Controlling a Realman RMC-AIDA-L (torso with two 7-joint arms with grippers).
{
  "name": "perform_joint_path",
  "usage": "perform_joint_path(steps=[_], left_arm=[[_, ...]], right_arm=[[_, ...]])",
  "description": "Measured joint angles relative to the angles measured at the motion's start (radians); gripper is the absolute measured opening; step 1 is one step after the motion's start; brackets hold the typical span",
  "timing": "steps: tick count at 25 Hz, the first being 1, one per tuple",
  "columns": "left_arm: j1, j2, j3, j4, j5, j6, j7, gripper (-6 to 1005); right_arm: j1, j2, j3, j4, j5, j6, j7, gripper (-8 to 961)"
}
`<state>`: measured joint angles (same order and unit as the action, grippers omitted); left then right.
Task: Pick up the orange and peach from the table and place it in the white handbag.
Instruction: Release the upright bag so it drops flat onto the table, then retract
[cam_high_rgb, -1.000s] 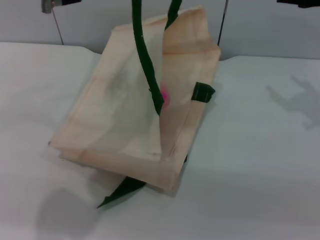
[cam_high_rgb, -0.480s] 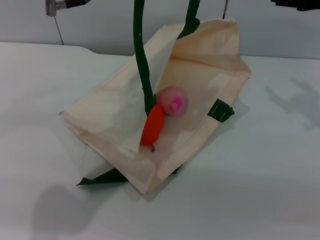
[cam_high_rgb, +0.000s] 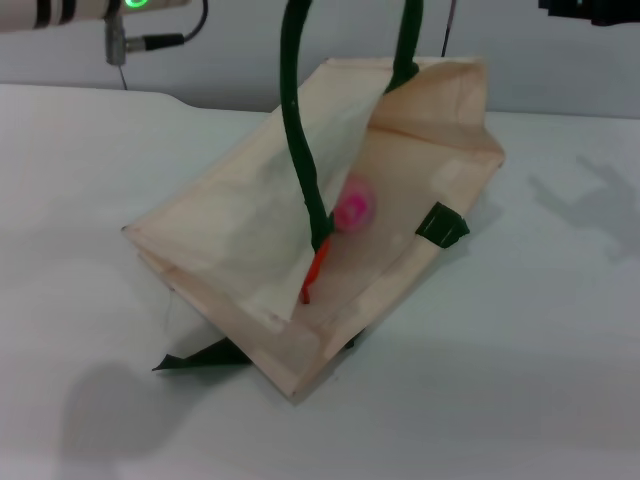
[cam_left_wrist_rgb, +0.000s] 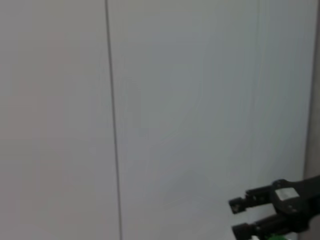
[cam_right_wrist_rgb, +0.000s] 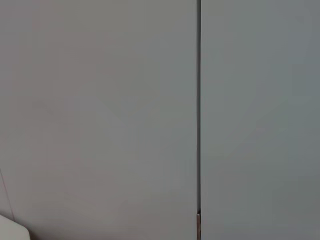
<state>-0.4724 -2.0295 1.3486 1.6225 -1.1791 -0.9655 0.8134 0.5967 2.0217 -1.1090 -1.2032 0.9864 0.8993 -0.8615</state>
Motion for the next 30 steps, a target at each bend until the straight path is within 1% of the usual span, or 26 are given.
perform_joint_path(steps=[4,12,19,24,30], left_arm=[[0.0,0.0,-0.002,-0.035,-0.051,-0.026,0.035,525],[-0.004,0.002,-0.005,-0.139,-0.232,-0.059,0.181,520],[-0.002,0.002,-0.005,-0.154,-0.279,-0.074,0.235,516],[-0.004,0.001,-0.006,-0.172,-0.283,-0.064,0.236,513],[0.0,0.0,-0.042,-0.211,-0.303,-0.073,0.232,509]], right_arm=[[0.0,0.0,0.001,0.0,0.0,0.002,0.0,865],[0.0,0.0,0.01,-0.004,0.0,0.02,-0.001,864],[0.004,-0.001,0.014,-0.006,0.0,0.028,-0.001,863],[0.009,-0.001,0.021,-0.005,0.0,0.039,-0.005,864],[0.01,-0.002,0.028,-0.005,0.0,0.055,-0.01,865]])
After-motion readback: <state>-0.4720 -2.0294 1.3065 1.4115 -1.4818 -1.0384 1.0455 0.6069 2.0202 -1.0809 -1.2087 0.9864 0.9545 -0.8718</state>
